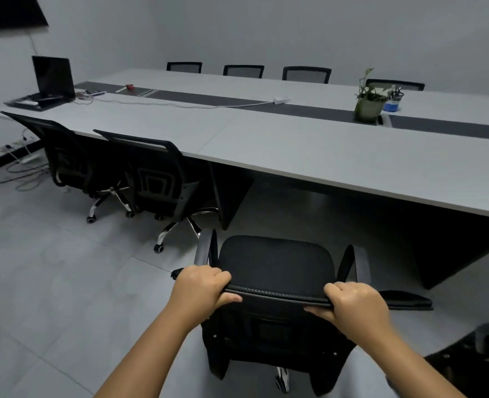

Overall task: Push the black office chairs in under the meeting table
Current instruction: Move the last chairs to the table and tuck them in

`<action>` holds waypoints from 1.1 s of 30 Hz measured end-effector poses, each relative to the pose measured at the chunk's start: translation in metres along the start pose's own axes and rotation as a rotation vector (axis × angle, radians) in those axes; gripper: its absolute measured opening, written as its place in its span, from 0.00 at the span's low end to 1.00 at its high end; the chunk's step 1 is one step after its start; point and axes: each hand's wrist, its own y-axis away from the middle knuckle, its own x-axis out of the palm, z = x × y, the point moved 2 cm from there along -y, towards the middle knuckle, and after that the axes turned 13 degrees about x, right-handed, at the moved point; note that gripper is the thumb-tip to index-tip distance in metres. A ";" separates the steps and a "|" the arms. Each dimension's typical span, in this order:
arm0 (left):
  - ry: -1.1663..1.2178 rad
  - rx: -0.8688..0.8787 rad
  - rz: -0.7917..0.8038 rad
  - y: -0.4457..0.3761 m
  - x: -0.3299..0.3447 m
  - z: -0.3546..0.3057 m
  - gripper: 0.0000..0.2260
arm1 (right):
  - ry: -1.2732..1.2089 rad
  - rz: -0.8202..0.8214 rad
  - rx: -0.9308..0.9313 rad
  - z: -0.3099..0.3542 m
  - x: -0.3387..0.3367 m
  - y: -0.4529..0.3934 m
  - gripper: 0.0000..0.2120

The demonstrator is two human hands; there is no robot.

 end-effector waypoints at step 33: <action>0.146 0.168 0.070 -0.217 0.207 0.350 0.24 | 0.220 0.025 0.180 0.023 0.217 -0.341 0.25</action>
